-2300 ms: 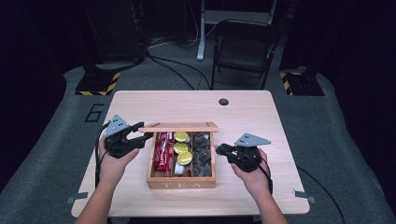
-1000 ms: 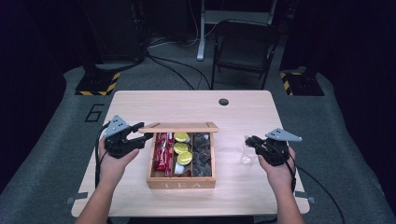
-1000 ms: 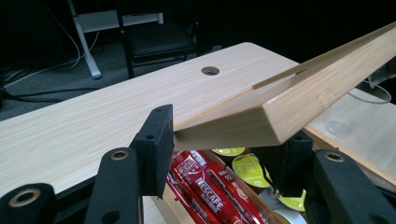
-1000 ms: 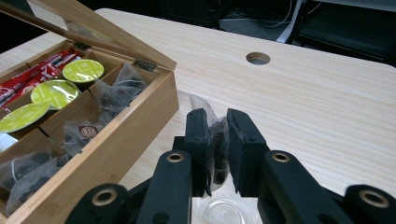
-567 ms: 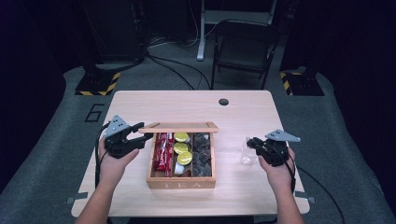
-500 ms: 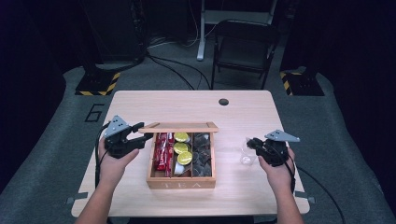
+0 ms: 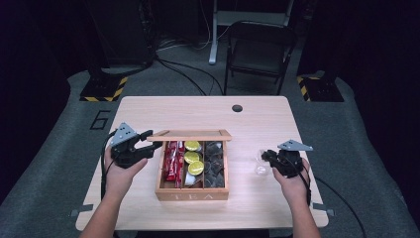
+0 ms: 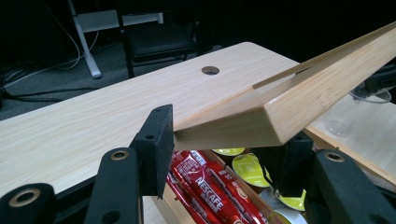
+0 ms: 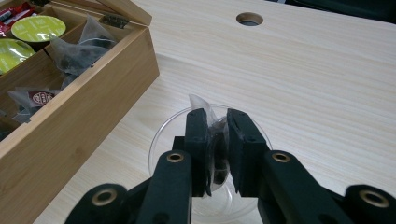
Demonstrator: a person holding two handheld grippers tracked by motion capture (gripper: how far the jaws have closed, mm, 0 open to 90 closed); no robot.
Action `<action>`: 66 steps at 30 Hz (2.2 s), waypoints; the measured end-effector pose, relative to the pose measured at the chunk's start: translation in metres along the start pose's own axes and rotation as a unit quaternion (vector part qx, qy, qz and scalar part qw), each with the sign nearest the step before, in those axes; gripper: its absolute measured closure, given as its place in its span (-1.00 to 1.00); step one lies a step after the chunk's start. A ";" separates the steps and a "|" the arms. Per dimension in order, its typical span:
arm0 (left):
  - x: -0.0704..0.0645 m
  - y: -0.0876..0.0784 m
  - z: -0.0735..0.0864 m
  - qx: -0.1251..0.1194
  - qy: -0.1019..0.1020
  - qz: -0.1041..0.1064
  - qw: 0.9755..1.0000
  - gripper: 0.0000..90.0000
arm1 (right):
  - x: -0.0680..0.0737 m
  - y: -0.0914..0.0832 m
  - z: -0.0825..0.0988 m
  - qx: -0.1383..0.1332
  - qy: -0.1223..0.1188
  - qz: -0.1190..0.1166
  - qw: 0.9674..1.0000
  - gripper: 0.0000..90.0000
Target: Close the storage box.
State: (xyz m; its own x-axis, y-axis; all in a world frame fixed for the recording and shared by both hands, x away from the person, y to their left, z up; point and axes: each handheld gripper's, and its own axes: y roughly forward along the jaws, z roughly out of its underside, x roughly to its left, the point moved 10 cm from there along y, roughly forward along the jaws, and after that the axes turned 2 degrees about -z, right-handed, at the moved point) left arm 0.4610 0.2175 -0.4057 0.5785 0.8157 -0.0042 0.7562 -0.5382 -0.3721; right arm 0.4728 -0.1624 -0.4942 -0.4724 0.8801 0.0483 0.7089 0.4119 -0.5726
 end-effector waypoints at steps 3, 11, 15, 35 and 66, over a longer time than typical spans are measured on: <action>0.000 0.000 0.000 0.000 0.000 0.000 1.000 0.08 | 0.000 0.001 0.002 0.004 0.000 0.000 1.000 0.75; 0.000 0.000 0.001 0.000 0.000 -0.002 1.000 0.08 | 0.000 0.002 0.002 0.002 0.007 -0.001 1.000 0.65; 0.000 0.001 0.001 0.004 0.001 -0.002 1.000 0.07 | -0.001 0.000 -0.002 -0.005 0.007 0.006 1.000 0.54; -0.002 -0.001 0.005 0.010 0.005 -0.006 1.000 0.07 | 0.068 -0.019 -0.049 -0.074 -0.055 -0.068 0.993 0.21; -0.013 -0.013 0.019 0.025 0.006 0.004 1.000 0.08 | 0.133 -0.019 -0.081 -0.100 -0.112 -0.147 0.978 0.17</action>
State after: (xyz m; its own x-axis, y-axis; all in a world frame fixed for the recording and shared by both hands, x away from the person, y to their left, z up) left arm 0.4376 0.2185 -0.4187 0.5882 0.8087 0.0044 0.7356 -0.5328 -0.4182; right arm 0.4387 -0.0345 -0.4107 -0.7583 0.6519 -0.0057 0.6025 0.6975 -0.3879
